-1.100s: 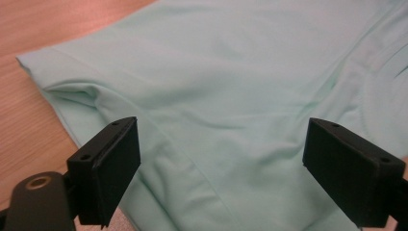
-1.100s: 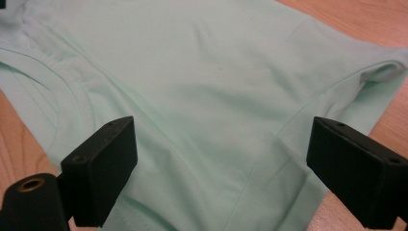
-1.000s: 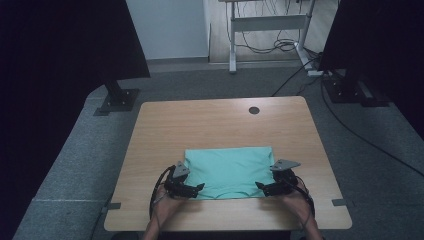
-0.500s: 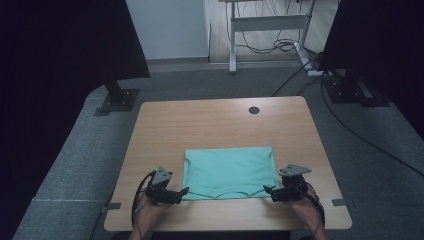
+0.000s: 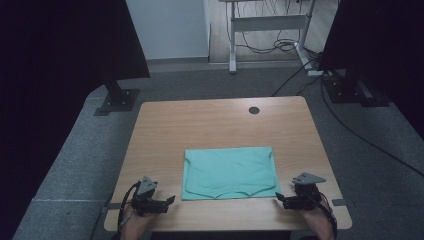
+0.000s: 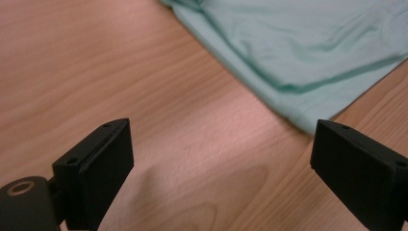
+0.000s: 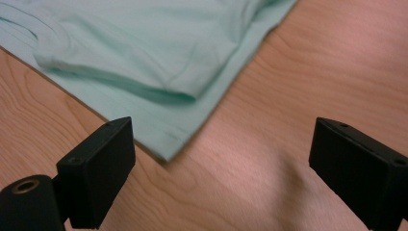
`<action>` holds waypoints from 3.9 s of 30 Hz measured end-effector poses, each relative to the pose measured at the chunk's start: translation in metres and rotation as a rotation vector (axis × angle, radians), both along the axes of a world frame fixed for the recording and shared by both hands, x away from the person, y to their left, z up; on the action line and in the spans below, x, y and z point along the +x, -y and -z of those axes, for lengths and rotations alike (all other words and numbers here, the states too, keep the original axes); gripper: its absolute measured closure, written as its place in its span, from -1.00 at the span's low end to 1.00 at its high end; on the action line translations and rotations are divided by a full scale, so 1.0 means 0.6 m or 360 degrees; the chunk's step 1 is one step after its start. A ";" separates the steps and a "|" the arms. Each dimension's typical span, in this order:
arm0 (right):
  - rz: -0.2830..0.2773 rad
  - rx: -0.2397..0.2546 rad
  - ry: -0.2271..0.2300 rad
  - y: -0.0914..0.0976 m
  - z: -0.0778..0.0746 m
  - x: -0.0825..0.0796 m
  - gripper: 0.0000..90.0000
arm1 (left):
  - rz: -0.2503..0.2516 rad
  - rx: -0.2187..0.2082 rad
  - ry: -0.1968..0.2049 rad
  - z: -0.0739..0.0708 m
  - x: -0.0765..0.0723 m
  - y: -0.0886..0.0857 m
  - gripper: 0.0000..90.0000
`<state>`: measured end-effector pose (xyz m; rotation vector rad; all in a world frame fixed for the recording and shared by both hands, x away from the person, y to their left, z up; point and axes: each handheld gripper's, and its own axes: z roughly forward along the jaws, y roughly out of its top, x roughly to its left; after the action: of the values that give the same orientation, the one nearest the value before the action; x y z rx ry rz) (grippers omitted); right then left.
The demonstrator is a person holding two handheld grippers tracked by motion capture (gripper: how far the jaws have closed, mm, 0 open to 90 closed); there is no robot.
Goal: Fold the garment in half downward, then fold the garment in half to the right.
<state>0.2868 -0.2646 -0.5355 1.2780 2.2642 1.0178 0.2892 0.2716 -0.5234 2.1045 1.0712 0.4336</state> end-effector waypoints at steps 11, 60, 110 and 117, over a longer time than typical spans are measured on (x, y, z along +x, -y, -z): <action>0.0053 -0.0031 -0.0007 0.012 0.015 -0.016 -0.84 | 0.0001 0.0078 -0.0011 0.019 -0.013 -0.009 -0.84; 0.0066 -0.0031 -0.0008 0.011 0.015 -0.017 -0.84 | -0.0045 -0.0021 -0.0029 -0.010 0.036 -0.011 -0.93; 0.0069 -0.0031 -0.0009 0.011 0.015 -0.017 -0.84 | -0.0036 -0.0029 0.0087 -0.013 0.182 0.044 -0.91; 0.0073 -0.0031 -0.0009 0.011 0.015 -0.016 -0.84 | -0.0043 -0.0027 0.0092 -0.006 0.206 0.052 -0.91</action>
<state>0.2770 -0.2710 -0.5447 1.3204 2.2327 0.9753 0.4129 0.2405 -0.5201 2.0526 1.0675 0.4937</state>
